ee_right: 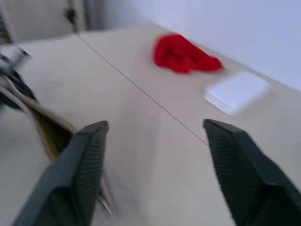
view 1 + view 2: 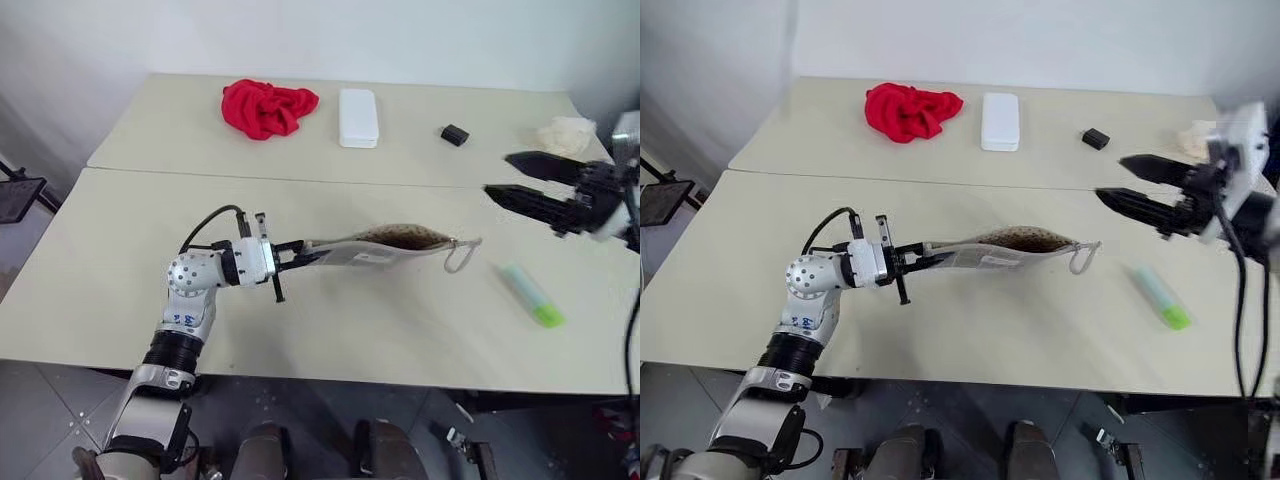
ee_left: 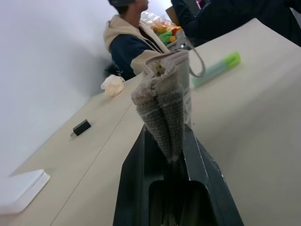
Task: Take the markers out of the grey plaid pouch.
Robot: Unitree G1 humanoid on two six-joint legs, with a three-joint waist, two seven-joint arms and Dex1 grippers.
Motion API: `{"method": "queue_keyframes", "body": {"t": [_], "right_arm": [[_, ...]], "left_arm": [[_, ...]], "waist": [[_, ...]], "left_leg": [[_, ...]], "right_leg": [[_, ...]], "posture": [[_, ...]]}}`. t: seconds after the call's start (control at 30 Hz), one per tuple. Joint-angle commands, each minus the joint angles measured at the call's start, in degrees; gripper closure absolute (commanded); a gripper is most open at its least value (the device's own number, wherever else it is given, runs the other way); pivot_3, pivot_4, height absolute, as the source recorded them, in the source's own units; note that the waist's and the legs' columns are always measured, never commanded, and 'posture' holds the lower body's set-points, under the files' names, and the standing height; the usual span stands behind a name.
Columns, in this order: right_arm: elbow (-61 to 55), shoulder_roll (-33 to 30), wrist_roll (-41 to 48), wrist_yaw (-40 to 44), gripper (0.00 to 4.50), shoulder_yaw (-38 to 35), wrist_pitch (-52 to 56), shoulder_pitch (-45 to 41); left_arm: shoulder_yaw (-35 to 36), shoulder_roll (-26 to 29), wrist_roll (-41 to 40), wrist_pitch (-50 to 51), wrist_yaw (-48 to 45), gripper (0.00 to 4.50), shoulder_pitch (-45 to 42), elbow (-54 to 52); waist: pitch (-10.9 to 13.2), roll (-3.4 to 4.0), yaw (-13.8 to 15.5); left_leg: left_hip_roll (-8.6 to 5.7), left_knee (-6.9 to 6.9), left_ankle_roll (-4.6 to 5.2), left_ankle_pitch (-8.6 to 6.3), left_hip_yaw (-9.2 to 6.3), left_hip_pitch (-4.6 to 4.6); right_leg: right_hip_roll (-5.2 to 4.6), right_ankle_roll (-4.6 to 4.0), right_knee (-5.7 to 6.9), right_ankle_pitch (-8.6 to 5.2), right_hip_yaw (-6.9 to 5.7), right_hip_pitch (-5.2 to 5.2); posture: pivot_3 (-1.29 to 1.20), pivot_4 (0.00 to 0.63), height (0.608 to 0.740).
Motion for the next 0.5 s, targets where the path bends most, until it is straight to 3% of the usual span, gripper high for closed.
{"method": "queue_keyframes", "body": {"t": [0.03, 0.23, 0.5], "right_arm": [[-4.4, 1.4, -3.0, -1.4, 2.46, 5.6, -1.2, -0.7], [-8.4, 1.8, -10.1, -0.7, 4.47, 11.8, -7.2, 1.9], [-10.5, 4.2, -10.2, 0.2, 4.47, 13.8, -8.6, 3.9]], "left_arm": [[-0.1, -1.2, 0.9, -4.1, 0.6, 4.5, -1.4, 1.9], [-1.0, -2.2, 2.5, -7.9, 1.5, 4.5, -2.4, 4.5], [-1.6, -2.1, 2.5, -7.3, 1.8, 4.5, -2.8, 5.1]], "waist": [[0.0, -0.01, 0.5], [0.0, -0.01, 0.4], [0.0, -0.01, 0.1]], "left_leg": [[-0.03, 0.02, 0.03, -0.02, -0.02, -0.05], [-0.1, 0.06, 0.16, -0.09, 0.02, -0.13], [-0.08, 0.05, 0.16, -0.09, 0.02, -0.11]], "right_leg": [[-0.04, 0.02, -0.01, 0.01, -0.03, 0.0], [-0.09, 0.13, -0.13, 0.07, -0.03, 0.0], [-0.06, 0.13, -0.12, 0.07, -0.03, -0.01]], "posture": [[0.0, 0.15, 0.74], [0.0, 0.15, 0.74], [0.0, 0.15, 0.74]]}}
